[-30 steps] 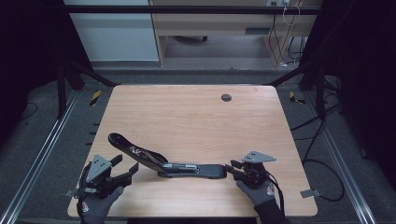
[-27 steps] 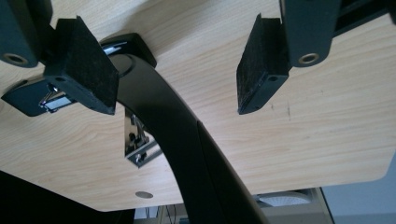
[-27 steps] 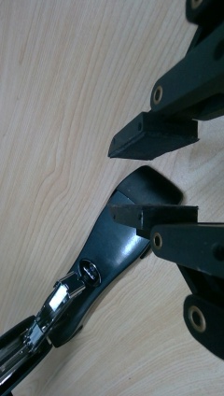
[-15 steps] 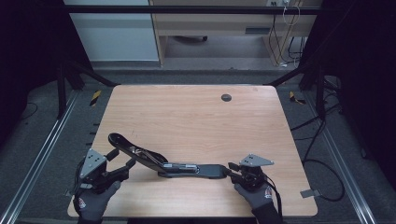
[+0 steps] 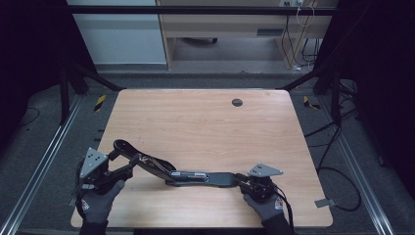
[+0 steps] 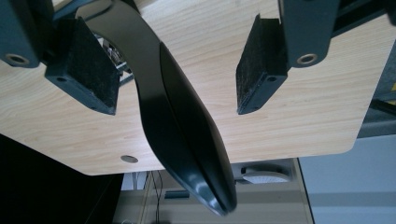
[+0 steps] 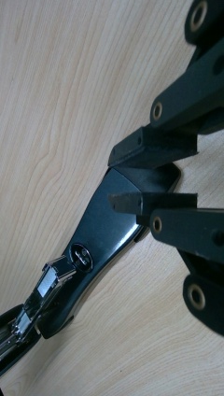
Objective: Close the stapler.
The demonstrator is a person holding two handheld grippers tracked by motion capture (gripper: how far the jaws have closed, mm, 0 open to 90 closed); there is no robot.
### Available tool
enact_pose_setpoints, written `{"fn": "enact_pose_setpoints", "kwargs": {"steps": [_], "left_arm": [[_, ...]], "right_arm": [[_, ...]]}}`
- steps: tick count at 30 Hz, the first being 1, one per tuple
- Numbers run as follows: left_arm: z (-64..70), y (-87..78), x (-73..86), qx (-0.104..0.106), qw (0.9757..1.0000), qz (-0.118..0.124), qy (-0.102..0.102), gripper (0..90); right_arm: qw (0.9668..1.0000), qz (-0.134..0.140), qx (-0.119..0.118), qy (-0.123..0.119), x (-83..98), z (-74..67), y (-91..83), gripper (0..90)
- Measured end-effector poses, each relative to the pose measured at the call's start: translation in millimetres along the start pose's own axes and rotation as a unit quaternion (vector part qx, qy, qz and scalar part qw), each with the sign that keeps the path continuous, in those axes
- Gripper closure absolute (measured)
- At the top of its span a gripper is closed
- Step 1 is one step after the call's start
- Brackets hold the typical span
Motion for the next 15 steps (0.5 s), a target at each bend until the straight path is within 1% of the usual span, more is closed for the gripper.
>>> {"fn": "enact_pose_setpoints", "kwargs": {"steps": [5, 7, 8, 9, 11, 12, 15], "left_arm": [[0.9, 4.8, -1.3, 0.001, 1.0000, -0.001, -0.001, 33.8], [1.3, 5.3, -1.5, -0.002, 1.0000, 0.002, -0.001, 36.9], [1.4, 5.3, -1.5, -0.003, 1.0000, 0.003, -0.002, 38.3], [1.6, 5.2, -1.3, -0.003, 1.0000, 0.005, -0.003, 40.1], [2.4, 5.0, -0.6, -0.011, 0.9999, 0.005, 0.000, 43.6], [2.8, 5.1, -0.5, -0.011, 0.9999, 0.007, 0.000, 44.9], [3.9, 5.1, -0.5, -0.010, 0.9999, 0.008, 0.000, 49.3]], "right_arm": [[1.0000, -0.009, 0.002, 0.001, 0.8, -1.0, 3.4, 85.8], [0.9999, -0.011, 0.003, 0.002, 1.2, -0.8, 4.7, 87.9], [0.9999, -0.013, 0.004, 0.007, 1.4, -0.9, 5.0, 88.9], [0.9999, -0.012, 0.005, 0.005, 1.8, 0.3, 5.9, 89.7], [0.9998, -0.014, 0.006, 0.008, 3.0, 1.1, 6.7, 90.0], [0.9998, -0.016, 0.005, 0.013, 3.4, 1.2, 6.9, 90.0], [0.9998, -0.018, 0.004, 0.012, 4.4, 1.8, 8.2, 90.0]]}}
Point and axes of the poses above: each handheld gripper's, and its own axes: y roughly forward along the jaws, x roughly out of its underside, z roughly to its right, the point moved 2 cm from there along y, roughly forward along the jaws, and after that the axes turned 9 degrees about -x, right-handed, at the moved point
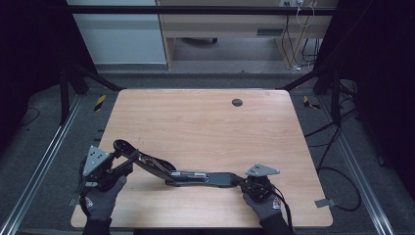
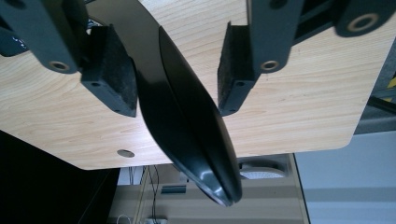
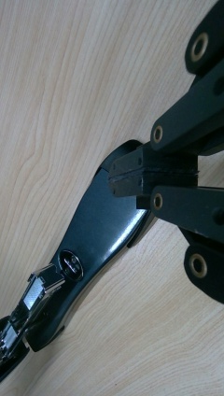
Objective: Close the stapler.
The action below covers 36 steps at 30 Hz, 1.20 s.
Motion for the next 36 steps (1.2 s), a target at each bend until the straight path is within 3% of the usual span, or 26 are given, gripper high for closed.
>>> {"fn": "enact_pose_setpoints", "kwargs": {"steps": [4, 19, 36], "left_arm": [[1.0, 0.2, 0.3, 0.002, 1.0000, 0.000, -0.004, 53.6], [0.4, -0.9, -0.3, 0.013, 0.9994, 0.000, -0.032, 56.7], [10.0, -0.7, -6.9, 0.021, 0.9993, 0.007, -0.029, 58.7]], "right_arm": [[1.0000, 0.000, -0.004, 0.003, -0.1, -1.2, 1.0, 90.0], [0.9999, -0.004, -0.012, 0.010, -0.5, -3.1, 5.6, 90.0], [0.9998, -0.009, -0.010, 0.016, 0.3, -3.2, 11.0, 90.0]]}}
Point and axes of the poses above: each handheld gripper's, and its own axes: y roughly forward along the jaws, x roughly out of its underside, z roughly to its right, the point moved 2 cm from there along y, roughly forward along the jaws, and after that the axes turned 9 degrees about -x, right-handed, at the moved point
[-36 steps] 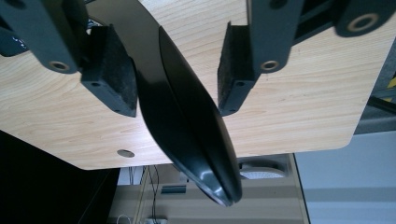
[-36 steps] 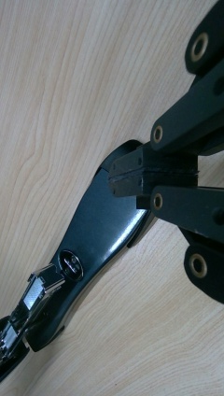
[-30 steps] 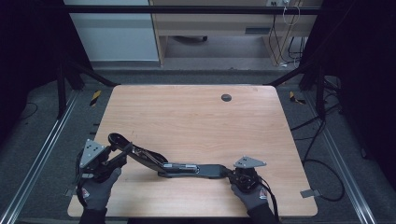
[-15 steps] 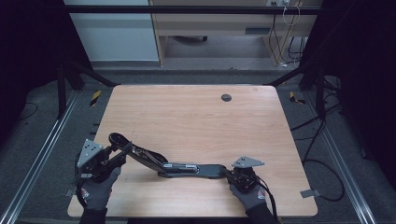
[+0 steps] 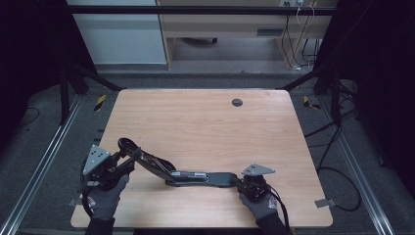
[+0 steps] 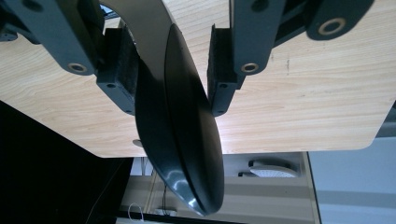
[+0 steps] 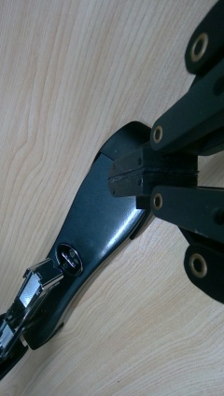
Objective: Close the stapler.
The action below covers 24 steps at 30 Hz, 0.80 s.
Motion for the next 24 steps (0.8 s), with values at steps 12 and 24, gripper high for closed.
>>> {"fn": "enact_pose_setpoints", "kwargs": {"steps": [12, 24], "left_arm": [[12.0, 2.0, -5.8, 0.008, 0.9999, 0.007, 0.003, 60.2], [30.3, 4.1, -11.1, 0.006, 0.9996, 0.016, 0.020, 61.1]], "right_arm": [[1.0000, 0.003, 0.001, -0.001, 0.7, 0.6, 0.2, 90.0], [1.0000, 0.005, 0.002, 0.002, 1.0, -0.2, 0.0, 90.0]]}}
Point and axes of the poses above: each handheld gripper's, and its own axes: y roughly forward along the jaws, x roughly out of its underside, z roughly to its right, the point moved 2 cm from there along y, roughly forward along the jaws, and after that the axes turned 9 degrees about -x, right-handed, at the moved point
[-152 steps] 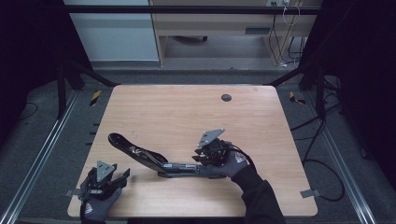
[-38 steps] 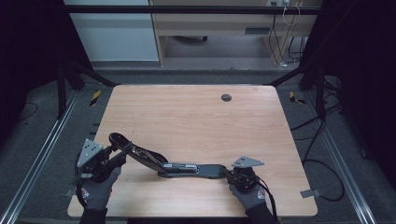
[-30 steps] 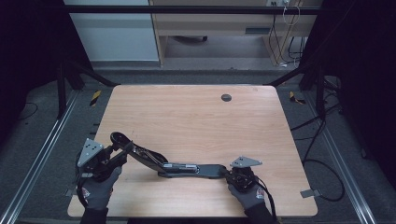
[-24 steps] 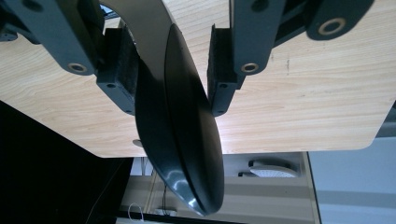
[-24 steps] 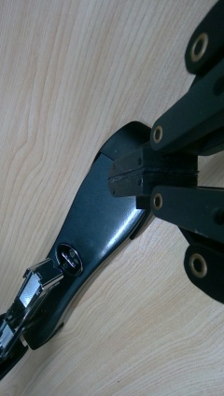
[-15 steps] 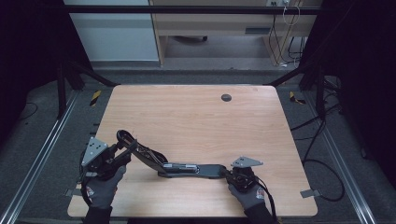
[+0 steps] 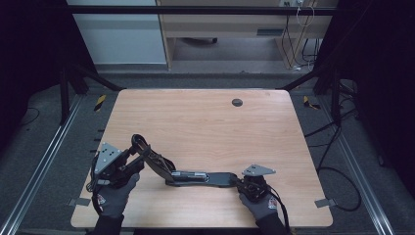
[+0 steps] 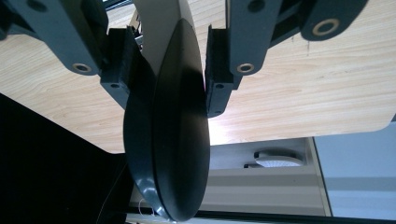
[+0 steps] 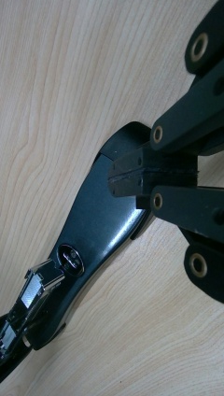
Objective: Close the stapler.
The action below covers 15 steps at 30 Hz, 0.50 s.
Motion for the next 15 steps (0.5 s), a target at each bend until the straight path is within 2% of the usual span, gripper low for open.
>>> {"fn": "enact_pose_setpoints", "kwargs": {"steps": [9, 15], "left_arm": [[10.1, 1.4, -2.1, -0.007, 0.9999, 0.005, 0.014, 61.1], [18.3, 2.7, -4.0, -0.011, 0.9995, 0.007, 0.030, 61.0]], "right_arm": [[1.0000, 0.002, 0.000, 0.003, 0.6, -0.1, -0.2, 90.0], [1.0000, 0.002, 0.000, 0.003, 0.6, 0.0, -0.1, 90.0]]}}
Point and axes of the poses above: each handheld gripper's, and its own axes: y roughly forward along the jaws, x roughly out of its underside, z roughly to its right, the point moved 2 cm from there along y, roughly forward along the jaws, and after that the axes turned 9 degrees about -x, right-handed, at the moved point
